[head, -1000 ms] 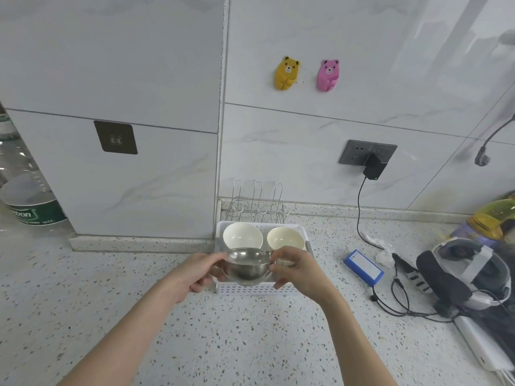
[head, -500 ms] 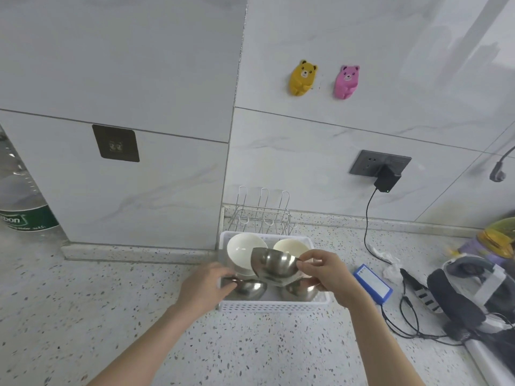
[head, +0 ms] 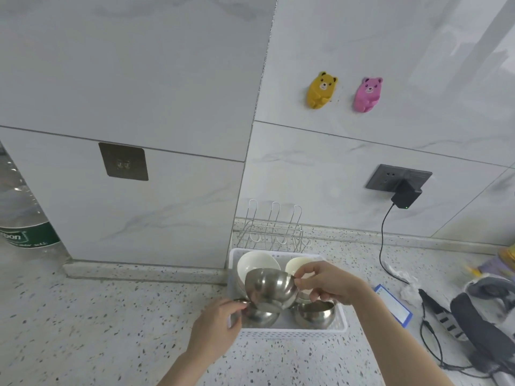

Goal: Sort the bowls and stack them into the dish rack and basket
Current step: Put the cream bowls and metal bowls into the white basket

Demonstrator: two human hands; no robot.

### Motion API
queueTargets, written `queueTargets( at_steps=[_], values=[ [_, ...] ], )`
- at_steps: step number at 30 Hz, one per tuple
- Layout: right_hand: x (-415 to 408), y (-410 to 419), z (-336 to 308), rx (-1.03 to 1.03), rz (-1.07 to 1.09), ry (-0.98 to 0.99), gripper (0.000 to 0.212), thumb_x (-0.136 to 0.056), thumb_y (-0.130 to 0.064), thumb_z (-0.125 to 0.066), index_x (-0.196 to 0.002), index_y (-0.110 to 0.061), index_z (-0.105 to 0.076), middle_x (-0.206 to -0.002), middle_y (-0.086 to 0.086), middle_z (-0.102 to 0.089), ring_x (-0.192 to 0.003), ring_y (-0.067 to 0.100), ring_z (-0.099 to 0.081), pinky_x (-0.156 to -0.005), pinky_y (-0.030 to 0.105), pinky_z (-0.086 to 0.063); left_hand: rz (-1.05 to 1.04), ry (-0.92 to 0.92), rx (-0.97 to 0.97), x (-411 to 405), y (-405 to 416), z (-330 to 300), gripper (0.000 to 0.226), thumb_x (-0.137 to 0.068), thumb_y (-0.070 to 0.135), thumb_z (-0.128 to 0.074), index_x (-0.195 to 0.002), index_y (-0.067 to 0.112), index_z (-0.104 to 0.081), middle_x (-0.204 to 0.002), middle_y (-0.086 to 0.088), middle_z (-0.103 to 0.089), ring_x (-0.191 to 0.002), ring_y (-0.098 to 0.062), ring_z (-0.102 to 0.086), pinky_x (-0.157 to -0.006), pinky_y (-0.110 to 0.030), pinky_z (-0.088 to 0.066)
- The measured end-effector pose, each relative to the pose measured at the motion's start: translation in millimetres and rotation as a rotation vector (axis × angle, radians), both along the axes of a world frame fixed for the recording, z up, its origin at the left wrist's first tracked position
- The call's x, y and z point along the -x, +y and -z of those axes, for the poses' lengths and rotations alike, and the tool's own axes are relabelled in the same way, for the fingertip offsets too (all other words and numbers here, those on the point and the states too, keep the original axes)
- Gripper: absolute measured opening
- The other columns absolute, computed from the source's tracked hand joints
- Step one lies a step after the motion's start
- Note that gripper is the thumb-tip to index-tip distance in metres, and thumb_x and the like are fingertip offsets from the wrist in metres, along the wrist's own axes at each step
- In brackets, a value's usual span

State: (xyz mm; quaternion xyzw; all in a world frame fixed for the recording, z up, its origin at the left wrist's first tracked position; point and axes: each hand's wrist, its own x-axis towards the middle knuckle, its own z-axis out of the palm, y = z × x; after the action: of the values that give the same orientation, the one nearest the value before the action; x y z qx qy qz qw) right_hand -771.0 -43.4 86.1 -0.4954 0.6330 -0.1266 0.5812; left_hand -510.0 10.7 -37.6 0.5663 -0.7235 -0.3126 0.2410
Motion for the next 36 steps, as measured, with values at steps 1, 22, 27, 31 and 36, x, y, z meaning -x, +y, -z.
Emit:
queueTargets(
  at_steps=[1, 22, 27, 31, 36],
  values=[
    [-0.9, -3.9, 2.3, -0.025, -0.004, -0.012, 0.008, -0.086, -0.012, -0.071, -0.092, -0.010, -0.067, -0.072, 0.003, -0.067, -0.047, 0.010, -0.058, -0.035, 0.015, -0.028, -0.002, 0.010, -0.009, 1.3, -0.1, 0.4, 0.032, -0.093, 0.030, -0.060, -0.122, 0.042, -0.064, -0.108, 0.033, -0.055, -0.100, 0.012, -0.050, -0.075, -0.004, -0.041],
    [-12.1, -32.3, 5.8, 0.017, 0.041, -0.272, 0.013, -0.099, -0.004, -0.048, -0.094, -0.003, -0.060, -0.057, -0.002, -0.050, -0.038, 0.006, -0.030, -0.041, 0.020, -0.015, -0.007, 0.054, -0.087, 4.7, -8.3, 4.4, 0.022, -0.093, 0.035, -0.061, -0.113, 0.043, -0.066, -0.106, 0.032, -0.051, -0.084, 0.011, -0.051, -0.064, -0.006, -0.040],
    [-19.2, -32.2, 19.9, -0.040, 0.170, -0.311, 0.021, -0.099, -0.001, -0.046, -0.088, -0.005, -0.064, -0.057, 0.000, -0.046, -0.036, 0.006, -0.027, -0.037, 0.017, -0.017, -0.024, 0.063, -0.106, 4.2, -10.1, 5.3, 0.022, -0.092, 0.027, -0.064, -0.106, 0.043, -0.068, -0.102, 0.035, -0.052, -0.090, 0.015, -0.051, -0.067, -0.004, -0.041],
    [-25.2, -38.6, 22.3, -0.032, 0.162, -0.254, 0.019, -0.099, -0.003, -0.048, -0.088, -0.007, -0.062, -0.060, -0.002, -0.048, -0.037, 0.006, -0.026, -0.036, 0.016, -0.017, -0.035, 0.084, -0.106, 4.3, -8.7, 5.7, 0.021, -0.090, 0.027, -0.067, -0.107, 0.040, -0.070, -0.102, 0.031, -0.056, -0.076, 0.006, -0.053, -0.065, -0.007, -0.042],
    [-33.3, -44.5, 22.1, 0.025, 0.085, -0.126, 0.017, -0.098, -0.006, -0.051, -0.088, -0.008, -0.063, -0.068, 0.001, -0.048, -0.040, 0.006, -0.028, -0.037, 0.016, -0.019, -0.112, 0.125, -0.109, 3.5, -4.3, 8.1, 0.022, -0.092, 0.023, -0.063, -0.109, 0.037, -0.061, -0.097, 0.031, -0.059, -0.060, 0.005, -0.052, -0.059, -0.011, -0.045]
  ],
)
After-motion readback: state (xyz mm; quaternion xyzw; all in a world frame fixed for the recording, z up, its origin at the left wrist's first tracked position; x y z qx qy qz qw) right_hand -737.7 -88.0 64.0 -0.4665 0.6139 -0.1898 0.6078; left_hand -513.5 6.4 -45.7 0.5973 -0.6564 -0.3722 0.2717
